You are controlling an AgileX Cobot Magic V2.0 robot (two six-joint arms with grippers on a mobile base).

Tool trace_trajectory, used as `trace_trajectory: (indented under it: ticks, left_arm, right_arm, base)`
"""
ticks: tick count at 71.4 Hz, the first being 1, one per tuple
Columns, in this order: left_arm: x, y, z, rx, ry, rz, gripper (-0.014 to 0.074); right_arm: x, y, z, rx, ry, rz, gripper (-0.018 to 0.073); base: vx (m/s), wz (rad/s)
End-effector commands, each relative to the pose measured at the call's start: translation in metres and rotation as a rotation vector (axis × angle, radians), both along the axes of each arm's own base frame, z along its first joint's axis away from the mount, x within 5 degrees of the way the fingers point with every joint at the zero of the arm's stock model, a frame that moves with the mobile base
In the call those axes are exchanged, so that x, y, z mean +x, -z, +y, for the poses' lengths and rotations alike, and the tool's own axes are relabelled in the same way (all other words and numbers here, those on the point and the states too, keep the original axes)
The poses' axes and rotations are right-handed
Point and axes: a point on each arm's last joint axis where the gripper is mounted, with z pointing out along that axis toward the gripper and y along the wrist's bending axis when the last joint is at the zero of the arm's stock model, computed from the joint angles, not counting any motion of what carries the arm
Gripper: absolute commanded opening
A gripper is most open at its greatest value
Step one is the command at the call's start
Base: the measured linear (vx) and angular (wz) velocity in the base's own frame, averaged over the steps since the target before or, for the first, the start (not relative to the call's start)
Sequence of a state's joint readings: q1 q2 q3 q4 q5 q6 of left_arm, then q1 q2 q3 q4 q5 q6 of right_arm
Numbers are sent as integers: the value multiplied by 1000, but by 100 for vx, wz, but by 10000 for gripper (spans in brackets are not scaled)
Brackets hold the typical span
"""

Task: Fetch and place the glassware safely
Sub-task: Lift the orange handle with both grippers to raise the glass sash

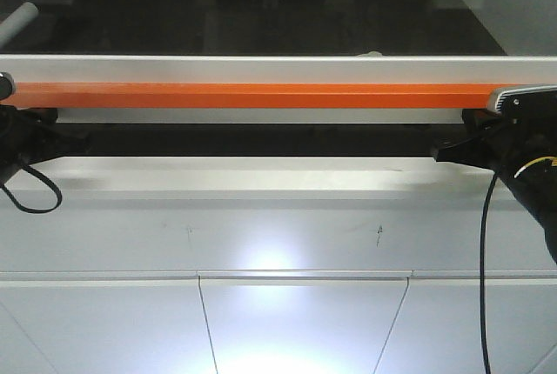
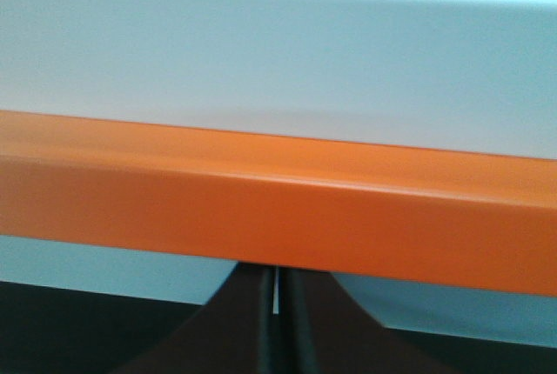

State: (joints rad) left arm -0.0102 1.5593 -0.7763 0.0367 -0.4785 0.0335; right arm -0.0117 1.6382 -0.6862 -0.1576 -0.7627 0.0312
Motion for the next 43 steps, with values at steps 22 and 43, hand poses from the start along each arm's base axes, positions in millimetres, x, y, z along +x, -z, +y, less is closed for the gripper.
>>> trace_trajectory:
  ticks: [22, 43]
  left_arm:
    - [-27, -146, -2, -13, 12, -628, -7]
    - [-46, -179, -2, -12, 9, -681, -7]
  right_arm:
    - [-3, -125, -1, 15, 0, -506, -1]
    - [-15, -153, -2, 8, 6, -547, -1]
  base:
    - [0, 0]
    - [0, 0]
